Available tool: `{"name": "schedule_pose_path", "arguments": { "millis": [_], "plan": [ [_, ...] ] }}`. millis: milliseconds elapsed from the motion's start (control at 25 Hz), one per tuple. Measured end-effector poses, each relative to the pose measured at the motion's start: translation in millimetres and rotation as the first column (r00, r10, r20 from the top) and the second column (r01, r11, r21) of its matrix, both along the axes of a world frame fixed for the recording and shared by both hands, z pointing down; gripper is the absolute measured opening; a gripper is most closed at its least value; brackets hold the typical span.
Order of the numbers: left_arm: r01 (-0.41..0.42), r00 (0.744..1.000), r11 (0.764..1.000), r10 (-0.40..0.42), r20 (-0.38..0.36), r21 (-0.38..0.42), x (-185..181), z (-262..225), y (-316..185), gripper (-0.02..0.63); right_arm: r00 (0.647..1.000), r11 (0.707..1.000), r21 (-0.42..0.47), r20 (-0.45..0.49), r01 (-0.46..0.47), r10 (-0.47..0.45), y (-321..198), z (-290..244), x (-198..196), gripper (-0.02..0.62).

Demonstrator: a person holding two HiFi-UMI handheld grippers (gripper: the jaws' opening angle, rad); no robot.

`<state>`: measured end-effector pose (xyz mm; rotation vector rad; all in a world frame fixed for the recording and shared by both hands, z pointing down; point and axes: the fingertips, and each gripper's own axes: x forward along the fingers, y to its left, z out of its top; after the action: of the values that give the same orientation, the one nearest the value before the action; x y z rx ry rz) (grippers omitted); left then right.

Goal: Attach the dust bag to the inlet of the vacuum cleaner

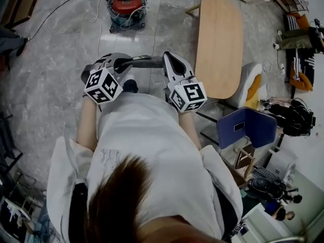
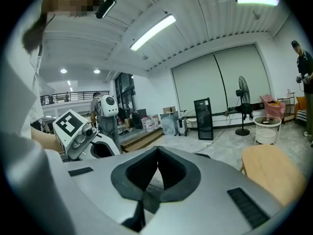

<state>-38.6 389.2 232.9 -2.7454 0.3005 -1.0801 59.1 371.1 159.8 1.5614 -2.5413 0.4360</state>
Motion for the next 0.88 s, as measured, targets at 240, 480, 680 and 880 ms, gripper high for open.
{"name": "schedule_pose_path", "arguments": {
  "millis": [240,480,680,880],
  "plan": [
    [-0.027,1.0,1.0,0.027,0.011,0.014,-13.3,-5.0,-41.8,0.04,0.999,0.999,0.014,0.017,-0.033,0.033,-37.6,-12.9,-8.0,0.002],
    [-0.01,1.0,1.0,0.01,-0.002,-0.01,-19.1,-0.9,-58.4,0.04,1.0,1.0,0.008,0.001,-0.015,0.015,-57.3,-11.7,-15.4,0.002],
    [0.021,1.0,0.999,-0.021,0.002,-0.041,-17.9,7.2,-69.5,0.04,1.0,1.0,-0.019,0.006,0.01,-0.01,-74.8,-0.2,-11.8,0.002],
    [0.073,0.997,0.996,-0.072,0.014,-0.053,-6.5,10.4,-94.0,0.04,0.998,0.998,-0.026,0.027,0.06,-0.059,-111.0,5.2,-3.0,0.002]
  ]
}}
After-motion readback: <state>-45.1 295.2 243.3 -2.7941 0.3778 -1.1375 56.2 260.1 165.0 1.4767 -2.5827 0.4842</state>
